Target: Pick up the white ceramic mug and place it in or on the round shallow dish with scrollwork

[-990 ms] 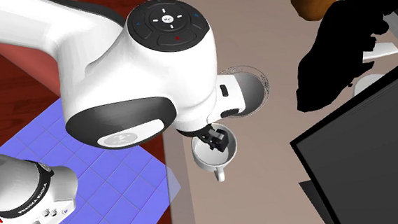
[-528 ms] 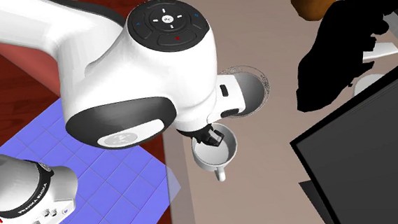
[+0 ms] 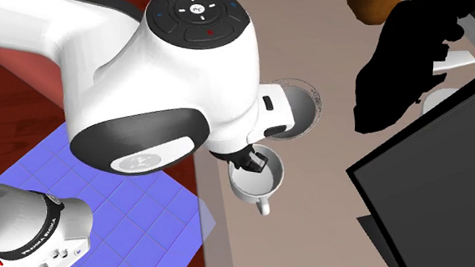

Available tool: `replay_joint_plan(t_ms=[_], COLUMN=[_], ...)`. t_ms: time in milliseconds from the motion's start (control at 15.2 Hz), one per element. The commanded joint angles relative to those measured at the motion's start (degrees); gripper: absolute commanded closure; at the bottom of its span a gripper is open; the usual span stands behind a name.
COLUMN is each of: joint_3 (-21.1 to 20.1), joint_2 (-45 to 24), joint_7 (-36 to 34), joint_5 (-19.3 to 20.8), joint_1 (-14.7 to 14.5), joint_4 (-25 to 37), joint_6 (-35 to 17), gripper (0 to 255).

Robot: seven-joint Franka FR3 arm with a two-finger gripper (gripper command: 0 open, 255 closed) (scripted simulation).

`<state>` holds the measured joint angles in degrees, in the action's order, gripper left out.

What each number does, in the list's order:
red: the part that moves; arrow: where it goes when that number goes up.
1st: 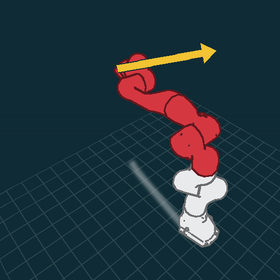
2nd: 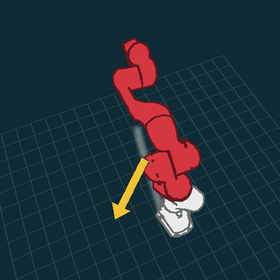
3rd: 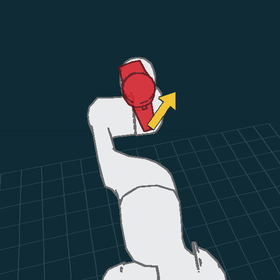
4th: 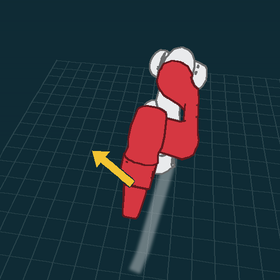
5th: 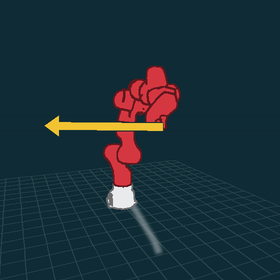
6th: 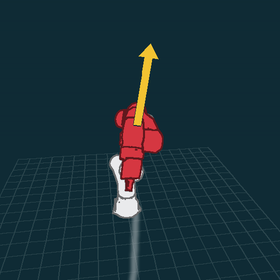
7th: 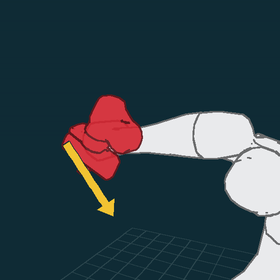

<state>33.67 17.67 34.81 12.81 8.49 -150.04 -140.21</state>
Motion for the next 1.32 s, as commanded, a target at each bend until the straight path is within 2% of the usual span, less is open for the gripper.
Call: replay_joint_plan(t_ms=[0,1254], joint_3=[-0.4,-4.7], joint_2=[1.2,9.7], joint_7=[-0.3,-2.0], joint_5=[0.4,1.0], joint_1=[0.3,1.3], joint_4=[0.8,9.6], joint_6=[1.9,19.0], gripper=[255,255])
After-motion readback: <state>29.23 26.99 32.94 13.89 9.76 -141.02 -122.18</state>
